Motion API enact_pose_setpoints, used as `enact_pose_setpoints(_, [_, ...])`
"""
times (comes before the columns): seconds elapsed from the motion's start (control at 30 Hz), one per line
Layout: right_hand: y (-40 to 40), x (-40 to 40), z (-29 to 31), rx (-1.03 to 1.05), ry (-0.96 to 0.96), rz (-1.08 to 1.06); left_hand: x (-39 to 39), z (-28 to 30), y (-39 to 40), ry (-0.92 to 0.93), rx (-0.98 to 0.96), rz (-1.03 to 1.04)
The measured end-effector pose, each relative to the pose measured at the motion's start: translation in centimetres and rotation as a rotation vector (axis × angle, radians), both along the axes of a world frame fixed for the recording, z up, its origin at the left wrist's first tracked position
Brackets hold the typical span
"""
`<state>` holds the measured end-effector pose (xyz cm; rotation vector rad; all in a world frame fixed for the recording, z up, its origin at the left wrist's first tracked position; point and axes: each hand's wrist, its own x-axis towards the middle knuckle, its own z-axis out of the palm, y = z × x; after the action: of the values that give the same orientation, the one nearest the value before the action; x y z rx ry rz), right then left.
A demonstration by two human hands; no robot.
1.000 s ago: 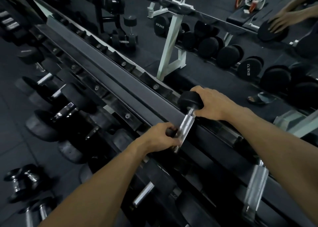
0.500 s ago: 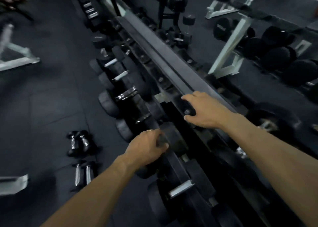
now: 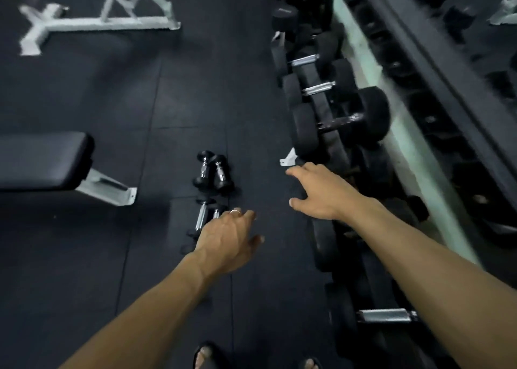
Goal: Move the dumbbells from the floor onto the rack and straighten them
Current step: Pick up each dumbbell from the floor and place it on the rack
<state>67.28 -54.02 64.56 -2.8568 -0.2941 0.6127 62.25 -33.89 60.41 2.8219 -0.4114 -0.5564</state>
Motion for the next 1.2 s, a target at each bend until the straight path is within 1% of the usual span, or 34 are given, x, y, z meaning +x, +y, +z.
enact_pose_setpoints(0.27, [12.6, 3.5, -6.8, -0.002, 0.09, 0.131, 0.2, -5.6, 11.4, 0.091, -0.012, 0.177])
enact_pose_setpoints(0.47, [18.8, 5.6, -14.9, 0.008, 0.188, 0.251, -0.3, -12.8, 16.0, 0.173, -0.023, 0.299])
enact_pose_setpoints(0.67, [22.7, 7.5, -25.8, -0.009, 0.301, 0.381, -0.7, -22.7, 18.2, 0.284, -0.002, 0.417])
enact_pose_setpoints(0.77, [24.0, 7.9, -31.4, -0.031, 0.353, 0.433, -1.3, -28.2, 19.3, 0.334, 0.033, 0.438])
enact_pose_setpoints(0.93, [26.9, 7.9, -40.2, -0.063, 0.393, 0.503, -3.0, -37.0, 22.1, 0.406, 0.06, 0.515])
enact_pose_setpoints(1.03, [28.8, 7.6, -45.2, -0.071, 0.402, 0.521, -4.1, -42.5, 24.0, 0.444, 0.055, 0.553])
enact_pose_setpoints(1.2, [31.2, 7.3, -53.5, -0.029, 0.389, 0.478, -4.3, -52.0, 26.6, 0.476, 0.03, 0.592])
